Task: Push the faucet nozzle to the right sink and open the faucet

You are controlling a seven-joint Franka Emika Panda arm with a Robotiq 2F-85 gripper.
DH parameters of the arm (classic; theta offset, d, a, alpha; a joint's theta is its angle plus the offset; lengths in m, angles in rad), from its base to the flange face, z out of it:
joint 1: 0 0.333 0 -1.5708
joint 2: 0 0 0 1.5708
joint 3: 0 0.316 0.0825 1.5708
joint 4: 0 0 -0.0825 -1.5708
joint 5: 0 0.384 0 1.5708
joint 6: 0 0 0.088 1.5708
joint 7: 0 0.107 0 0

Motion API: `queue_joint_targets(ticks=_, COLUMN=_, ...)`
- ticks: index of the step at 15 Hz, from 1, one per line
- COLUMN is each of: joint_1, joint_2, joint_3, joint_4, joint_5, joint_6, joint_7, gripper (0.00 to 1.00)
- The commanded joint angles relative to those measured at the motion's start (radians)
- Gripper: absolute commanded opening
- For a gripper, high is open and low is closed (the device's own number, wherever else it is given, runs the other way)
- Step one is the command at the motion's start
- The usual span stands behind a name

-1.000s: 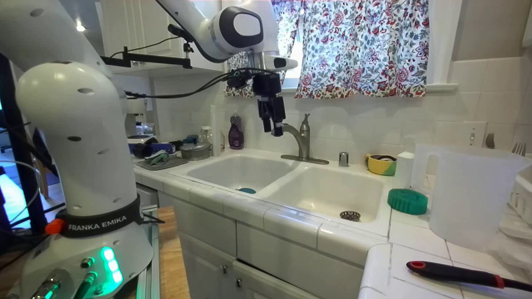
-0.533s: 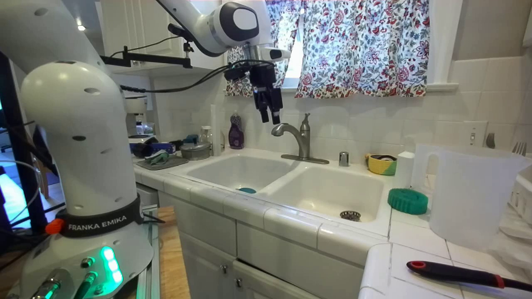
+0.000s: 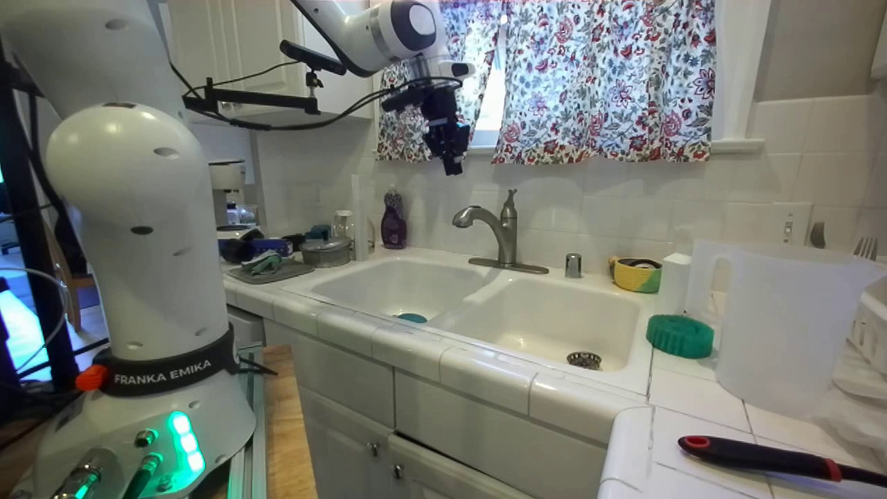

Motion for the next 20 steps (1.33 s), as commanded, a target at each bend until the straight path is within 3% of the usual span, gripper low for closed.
queue_joint_targets(ticks=1, joint_1=0.047, joint_2=0.192, joint_3=0.002, joint_4=0.215, joint_5=-0.062, joint_6=-0.071, joint_7=0.026, gripper=0.0)
queue_joint_targets(ticks=3, joint_1=0.086, joint_2=0.268, joint_3=-0.004, joint_4=0.289, joint_5=-0.067, joint_6=-0.085, joint_7=0.016, gripper=0.0)
queue_joint_targets(ticks=6, joint_1=0.138, joint_2=0.347, joint_3=-0.014, joint_4=0.343, joint_5=0.014, joint_6=0.022, joint_7=-0.115, gripper=0.0)
queue_joint_targets(ticks=8, joint_1=0.162, joint_2=0.389, joint_3=-0.021, joint_4=0.371, joint_5=0.024, joint_6=0.019, joint_7=-0.138, gripper=0.0)
queue_joint_targets(ticks=9, joint_1=0.168, joint_2=0.33, joint_3=-0.037, joint_4=0.313, joint_5=0.001, joint_6=0.023, joint_7=-0.094, gripper=0.01)
queue_joint_targets(ticks=14, joint_1=0.185, joint_2=0.378, joint_3=-0.047, joint_4=0.345, joint_5=-0.002, joint_6=0.018, joint_7=-0.109, gripper=0.0)
queue_joint_targets(ticks=20, joint_1=0.198, joint_2=0.424, joint_3=-0.061, joint_4=0.321, joint_5=0.014, joint_6=0.143, joint_7=-0.128, gripper=0.0)
